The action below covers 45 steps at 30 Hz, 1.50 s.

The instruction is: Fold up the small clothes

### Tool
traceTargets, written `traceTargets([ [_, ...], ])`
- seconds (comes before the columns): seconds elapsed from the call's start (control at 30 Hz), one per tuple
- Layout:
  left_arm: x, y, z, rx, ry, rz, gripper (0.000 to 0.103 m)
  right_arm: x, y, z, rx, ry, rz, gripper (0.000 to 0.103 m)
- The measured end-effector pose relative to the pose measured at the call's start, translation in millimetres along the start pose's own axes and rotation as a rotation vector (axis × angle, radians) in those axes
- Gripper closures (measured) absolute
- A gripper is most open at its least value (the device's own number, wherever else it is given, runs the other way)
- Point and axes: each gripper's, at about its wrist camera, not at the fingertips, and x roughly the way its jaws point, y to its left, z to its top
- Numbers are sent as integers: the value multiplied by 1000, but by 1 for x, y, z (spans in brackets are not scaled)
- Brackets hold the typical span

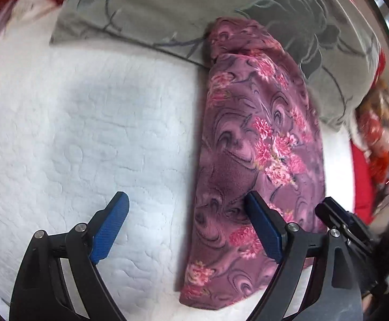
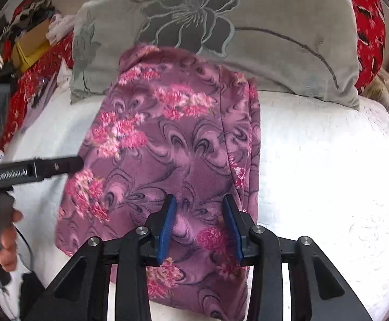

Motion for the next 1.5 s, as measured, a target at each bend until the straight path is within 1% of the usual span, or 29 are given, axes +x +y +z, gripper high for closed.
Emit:
traceTargets([
  [0.03,-4,3,3,-12,-5,-11,14,-3,-7,4,40,-21,18,64],
  [0.07,-7,6,6,-18,-12,-22,13,-6,-13,6,69,-35,29,57],
  [0.1,-9,11,7,-22,-12,-35,14,-7,-25,10,127,-52,40,53],
  [0.13,-10,15,11,-29,-1,-65,14,-6,-35,12,169,-58,44,46],
  [0.2,-9,18,17,-53,21,-131,14,-2,-53,11,240,-54,53,45],
  [0.3,3,19,22,-88,74,-240,14,11,-79,2,367,-40,148,45],
  [0.33,13,16,23,-98,98,-268,14,17,-84,-2,409,-34,196,43],
  [0.43,28,0,19,-119,164,-325,14,34,-89,-8,489,-23,335,37],
  [0.47,28,-3,19,-119,152,-320,13,35,-87,-8,487,-40,355,30],
  [0.5,28,-6,18,-115,142,-316,13,36,-86,-8,481,-50,389,27],
  [0.53,27,-10,17,-107,133,-315,13,33,-83,-9,477,-50,410,27],
  [0.57,26,-13,17,-104,126,-300,13,35,-79,-8,463,-41,428,27],
  [0.6,32,-21,19,-100,118,-283,13,36,-72,-7,442,-36,414,27],
  [0.7,28,-28,17,-76,104,-237,13,37,-56,0,363,-25,348,27],
  [0.77,28,-32,16,-62,105,-221,13,35,-53,2,365,-22,335,27],
  [0.83,27,-33,16,-54,96,-205,13,35,-54,4,376,-22,336,28],
  [0.9,23,-34,18,-38,69,-181,13,33,-56,6,382,-30,331,28],
  [1.03,26,-46,24,-11,46,-163,13,34,-60,8,393,-38,329,28],
  [1.1,24,-41,27,-1,45,-158,13,37,-60,10,393,-34,335,27],
  [1.27,42,-47,34,-3,80,-158,13,41,-63,13,399,-50,346,27],
  [1.33,45,-49,34,1,77,-156,13,43,-63,15,404,-52,353,27],
  [1.4,42,-42,33,11,71,-152,13,44,-63,17,398,-55,356,27],
  [1.5,44,-47,34,31,65,-139,13,45,-62,20,379,-53,354,27],
])
